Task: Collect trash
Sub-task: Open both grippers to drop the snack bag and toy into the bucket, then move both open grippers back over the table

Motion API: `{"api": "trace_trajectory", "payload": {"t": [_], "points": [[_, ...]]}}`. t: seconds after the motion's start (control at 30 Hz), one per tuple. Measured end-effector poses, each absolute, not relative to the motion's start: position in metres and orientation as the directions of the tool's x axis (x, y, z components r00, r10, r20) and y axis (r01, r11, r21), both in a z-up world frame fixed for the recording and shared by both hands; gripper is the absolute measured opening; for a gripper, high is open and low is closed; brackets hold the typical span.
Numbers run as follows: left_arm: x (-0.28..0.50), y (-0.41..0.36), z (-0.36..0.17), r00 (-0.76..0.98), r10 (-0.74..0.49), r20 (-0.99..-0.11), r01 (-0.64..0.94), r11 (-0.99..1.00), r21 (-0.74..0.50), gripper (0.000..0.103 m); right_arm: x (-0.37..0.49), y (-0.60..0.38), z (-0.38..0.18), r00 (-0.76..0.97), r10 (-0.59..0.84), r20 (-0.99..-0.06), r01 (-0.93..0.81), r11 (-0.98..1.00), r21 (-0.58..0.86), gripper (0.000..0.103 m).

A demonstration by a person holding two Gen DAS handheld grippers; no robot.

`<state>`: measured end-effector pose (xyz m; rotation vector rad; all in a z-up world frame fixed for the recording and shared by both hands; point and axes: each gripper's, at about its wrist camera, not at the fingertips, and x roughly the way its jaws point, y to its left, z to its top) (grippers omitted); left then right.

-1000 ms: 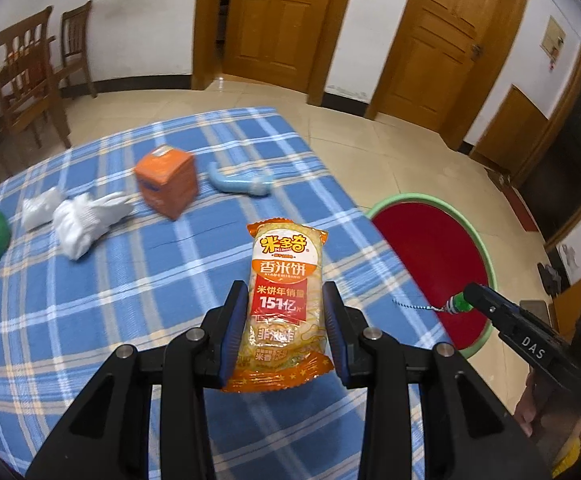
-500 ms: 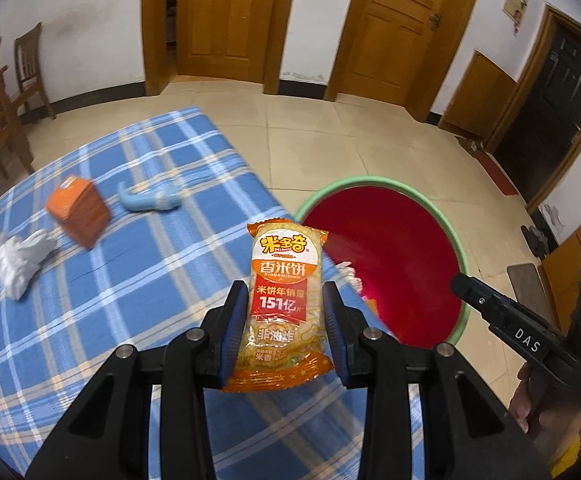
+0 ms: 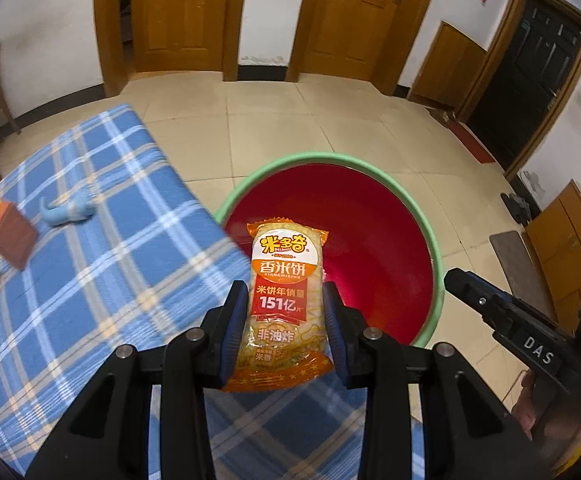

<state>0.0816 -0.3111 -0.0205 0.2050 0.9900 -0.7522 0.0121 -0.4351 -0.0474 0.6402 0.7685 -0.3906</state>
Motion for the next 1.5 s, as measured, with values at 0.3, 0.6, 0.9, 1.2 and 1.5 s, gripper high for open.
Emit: {"api": "trace_trajectory", "payload": {"t": [0.3,0.6,0.9,1.2,1.5], "points": [[0.075,-0.333,-0.017,0.304,-0.518,-0.8,0.697,0.693,-0.184,0.055,0.002,-0.448,-0.043,0.666,-0.128,-0.735,0.569,0.723,0.391,0.031],[0.075,-0.323,-0.01,0.333,-0.506,-0.796,0.672,0.719,-0.176,0.056,0.001,-0.446,-0.041,0.672,-0.115,-0.731,0.556,0.73,0.397,0.031],[0.096,-0.281,-0.005,0.388,-0.476,-0.789,0.58,0.791,-0.193,0.056,0.011,-0.434,-0.04,0.67,-0.088,-0.737,0.53,0.752,0.392,0.038],[0.118,-0.227,0.0,0.462,-0.428,-0.777,0.48,0.857,-0.187,0.056,0.029,-0.413,-0.035,0.672,-0.061,-0.738,0.486,0.788,0.378,0.04],[0.143,-0.176,0.0,0.518,-0.366,-0.773,0.367,0.912,-0.185,0.056,0.061,-0.386,-0.028,0.668,-0.025,-0.744,0.42,0.838,0.349,0.041]]}}
